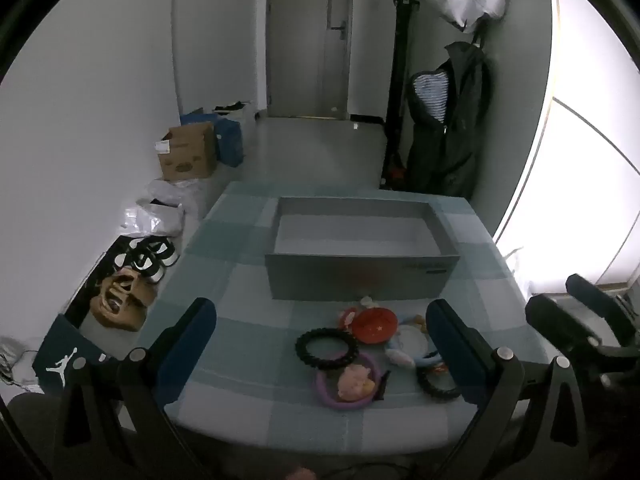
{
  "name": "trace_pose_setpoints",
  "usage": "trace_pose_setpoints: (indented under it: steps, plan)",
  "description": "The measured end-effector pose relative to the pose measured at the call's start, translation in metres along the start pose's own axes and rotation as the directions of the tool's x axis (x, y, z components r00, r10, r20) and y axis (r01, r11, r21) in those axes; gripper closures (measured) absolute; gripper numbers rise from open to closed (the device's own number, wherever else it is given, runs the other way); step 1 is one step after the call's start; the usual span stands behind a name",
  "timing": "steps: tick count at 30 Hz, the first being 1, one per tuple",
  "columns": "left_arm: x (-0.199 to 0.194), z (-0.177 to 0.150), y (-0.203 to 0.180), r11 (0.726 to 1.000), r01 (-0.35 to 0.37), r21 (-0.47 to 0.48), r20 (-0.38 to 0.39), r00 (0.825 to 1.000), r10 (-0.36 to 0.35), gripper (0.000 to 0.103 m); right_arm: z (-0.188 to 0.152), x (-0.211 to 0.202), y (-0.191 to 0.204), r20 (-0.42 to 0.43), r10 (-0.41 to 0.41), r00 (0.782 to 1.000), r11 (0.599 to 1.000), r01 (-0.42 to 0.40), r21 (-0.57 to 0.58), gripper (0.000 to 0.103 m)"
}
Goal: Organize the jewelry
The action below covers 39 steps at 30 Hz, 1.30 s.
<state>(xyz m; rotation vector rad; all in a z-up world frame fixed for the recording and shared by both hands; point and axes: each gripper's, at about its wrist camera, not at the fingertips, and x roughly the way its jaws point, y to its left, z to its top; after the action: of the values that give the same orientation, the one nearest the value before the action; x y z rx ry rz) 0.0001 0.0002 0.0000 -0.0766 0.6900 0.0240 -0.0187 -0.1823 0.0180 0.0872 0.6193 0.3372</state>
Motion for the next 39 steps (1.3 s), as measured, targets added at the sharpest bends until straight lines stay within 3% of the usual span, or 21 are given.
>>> trace_pose_setpoints:
  steps: [11, 18, 23, 39]
  plan:
    - [0.005, -0.002, 0.005, 1.0, -0.022, 0.008, -0.029, 0.999, 0.022, 0.001, 0.008, 0.0, -0.005, 0.022, -0.005, 1.0, 1.0, 0.005, 0.005, 0.0]
    - [0.011, -0.003, 0.015, 1.0, -0.002, -0.02, -0.043, 0.999, 0.001, 0.001, 0.004, 0.007, -0.007, 0.005, 0.0, 1.0, 1.0, -0.001, 0.024, 0.0]
    - [0.016, -0.007, 0.02, 0.998, 0.048, -0.042, -0.086, 0.995, -0.051, 0.001, 0.005, 0.01, -0.006, 0.003, 0.005, 1.0, 1.0, -0.005, 0.018, 0.0]
    - [0.02, -0.01, 0.016, 0.999, 0.041, -0.029, -0.098, 0.994, -0.044, 0.001, 0.005, 0.01, -0.008, 0.015, 0.022, 1.0, 0.999, -0.022, 0.036, 0.0]
